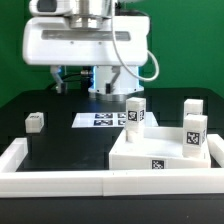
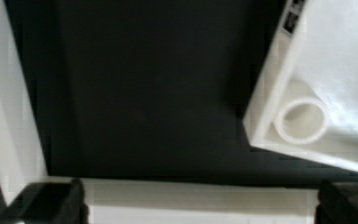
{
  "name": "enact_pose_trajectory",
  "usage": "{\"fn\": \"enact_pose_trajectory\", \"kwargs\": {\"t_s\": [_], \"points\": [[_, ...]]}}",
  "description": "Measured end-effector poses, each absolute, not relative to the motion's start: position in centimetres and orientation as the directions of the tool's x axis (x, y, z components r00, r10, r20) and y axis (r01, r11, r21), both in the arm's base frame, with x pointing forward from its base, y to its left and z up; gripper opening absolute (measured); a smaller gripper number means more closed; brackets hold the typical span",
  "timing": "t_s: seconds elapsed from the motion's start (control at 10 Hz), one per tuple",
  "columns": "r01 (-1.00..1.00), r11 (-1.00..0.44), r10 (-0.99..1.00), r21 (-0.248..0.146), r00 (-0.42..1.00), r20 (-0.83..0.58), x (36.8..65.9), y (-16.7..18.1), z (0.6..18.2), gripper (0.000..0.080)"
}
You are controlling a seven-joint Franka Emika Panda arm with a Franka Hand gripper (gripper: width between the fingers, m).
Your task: Assemble square table
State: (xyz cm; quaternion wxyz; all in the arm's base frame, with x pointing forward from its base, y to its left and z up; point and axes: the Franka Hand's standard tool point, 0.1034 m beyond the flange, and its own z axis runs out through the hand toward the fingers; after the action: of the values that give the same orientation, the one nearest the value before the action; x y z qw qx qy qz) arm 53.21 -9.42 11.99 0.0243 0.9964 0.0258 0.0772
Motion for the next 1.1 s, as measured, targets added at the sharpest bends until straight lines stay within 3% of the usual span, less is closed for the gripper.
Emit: {"fn": "enact_pose_trajectory", "kwargs": {"t_s": [0.2,0.8,1.1], "points": [[0.041,-0.997,0.049,0.066,0.989,0.142,51.4,-12.8,11.2,0.0649],[-0.021,-0.997,-0.011,0.074,0.991,0.130,49.8,-17.2,10.7,0.0649],[-0.046,-0.993,-0.033,0.105,0.992,0.124,44.7,-19.9,8.5,0.0649]]}}
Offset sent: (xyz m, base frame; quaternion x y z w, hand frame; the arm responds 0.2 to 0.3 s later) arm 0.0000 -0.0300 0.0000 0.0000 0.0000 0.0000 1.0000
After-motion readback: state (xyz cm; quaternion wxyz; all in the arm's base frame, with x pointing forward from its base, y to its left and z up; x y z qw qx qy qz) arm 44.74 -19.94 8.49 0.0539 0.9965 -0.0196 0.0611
